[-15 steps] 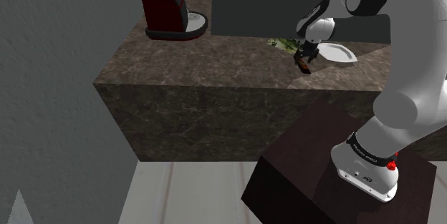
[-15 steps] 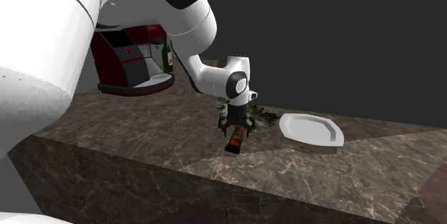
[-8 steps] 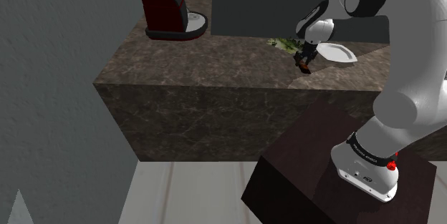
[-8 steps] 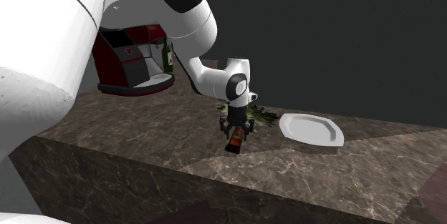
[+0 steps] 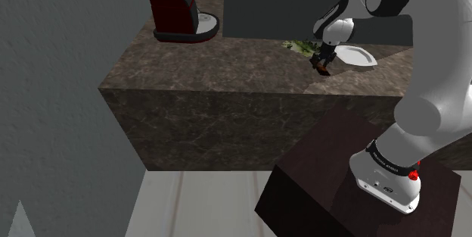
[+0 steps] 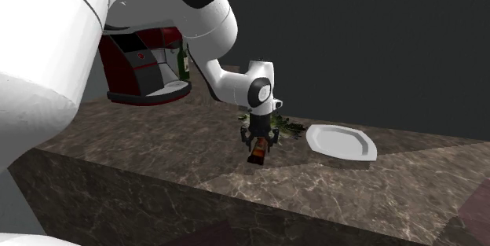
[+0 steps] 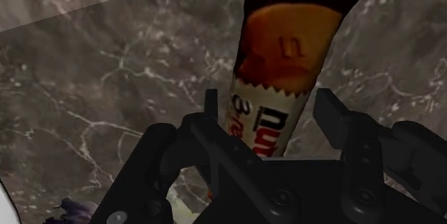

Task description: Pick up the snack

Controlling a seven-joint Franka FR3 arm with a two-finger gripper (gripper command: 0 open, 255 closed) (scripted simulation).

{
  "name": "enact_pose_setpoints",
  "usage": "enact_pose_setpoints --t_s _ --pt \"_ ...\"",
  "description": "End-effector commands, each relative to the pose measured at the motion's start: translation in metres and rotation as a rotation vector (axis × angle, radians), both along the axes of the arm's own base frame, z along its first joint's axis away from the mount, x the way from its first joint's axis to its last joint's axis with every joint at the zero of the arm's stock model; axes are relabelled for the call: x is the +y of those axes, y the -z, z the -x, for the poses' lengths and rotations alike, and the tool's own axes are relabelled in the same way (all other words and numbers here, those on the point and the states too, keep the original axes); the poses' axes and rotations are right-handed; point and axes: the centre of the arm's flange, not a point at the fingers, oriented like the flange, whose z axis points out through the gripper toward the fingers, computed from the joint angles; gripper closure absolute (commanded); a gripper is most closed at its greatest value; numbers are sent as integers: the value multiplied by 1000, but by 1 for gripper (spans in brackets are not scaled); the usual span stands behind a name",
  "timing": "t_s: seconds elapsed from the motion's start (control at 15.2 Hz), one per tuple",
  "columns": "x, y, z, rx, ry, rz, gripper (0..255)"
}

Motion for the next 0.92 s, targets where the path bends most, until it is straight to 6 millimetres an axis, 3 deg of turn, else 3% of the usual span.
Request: enact_pose_setpoints --t_s 0.0,0.73,0.86 --pt "0 -10 0 0 0 0 255" --pt "0 -68 0 0 0 0 255" --pt "0 -69 0 0 0 0 255"
